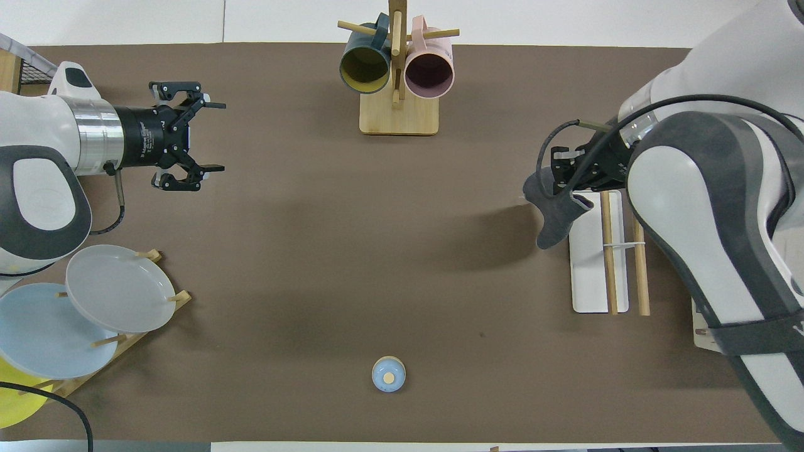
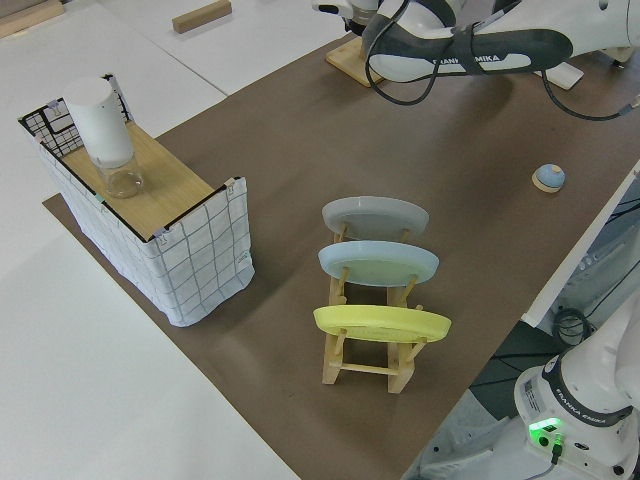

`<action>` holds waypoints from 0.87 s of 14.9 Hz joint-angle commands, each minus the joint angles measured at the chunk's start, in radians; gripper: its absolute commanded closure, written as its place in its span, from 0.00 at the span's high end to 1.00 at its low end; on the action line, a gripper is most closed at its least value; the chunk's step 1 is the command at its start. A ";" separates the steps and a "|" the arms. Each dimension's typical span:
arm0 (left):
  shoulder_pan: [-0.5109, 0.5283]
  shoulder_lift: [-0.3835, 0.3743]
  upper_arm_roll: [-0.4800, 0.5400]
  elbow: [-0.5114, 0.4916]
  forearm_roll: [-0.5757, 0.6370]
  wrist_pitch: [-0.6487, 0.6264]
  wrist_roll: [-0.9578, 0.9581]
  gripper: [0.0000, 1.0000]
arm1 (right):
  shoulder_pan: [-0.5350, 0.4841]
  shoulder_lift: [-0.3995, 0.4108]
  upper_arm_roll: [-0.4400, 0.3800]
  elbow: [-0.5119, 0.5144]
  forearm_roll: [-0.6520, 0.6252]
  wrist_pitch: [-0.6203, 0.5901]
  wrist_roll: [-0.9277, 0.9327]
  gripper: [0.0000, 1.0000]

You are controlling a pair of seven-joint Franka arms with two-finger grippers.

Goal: Fold towel and hang on rack

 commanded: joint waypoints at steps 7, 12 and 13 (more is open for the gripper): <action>0.044 -0.027 0.001 0.031 0.398 -0.178 0.517 1.00 | -0.234 -0.199 0.012 -0.285 -0.127 0.051 -0.349 0.00; 0.046 -0.043 0.002 0.114 0.532 -0.381 0.759 1.00 | -0.308 -0.246 0.012 -0.413 -0.173 0.182 -0.495 0.00; 0.047 -0.047 0.002 0.137 0.536 -0.421 0.797 1.00 | -0.309 -0.251 0.012 -0.437 -0.174 0.210 -0.515 0.00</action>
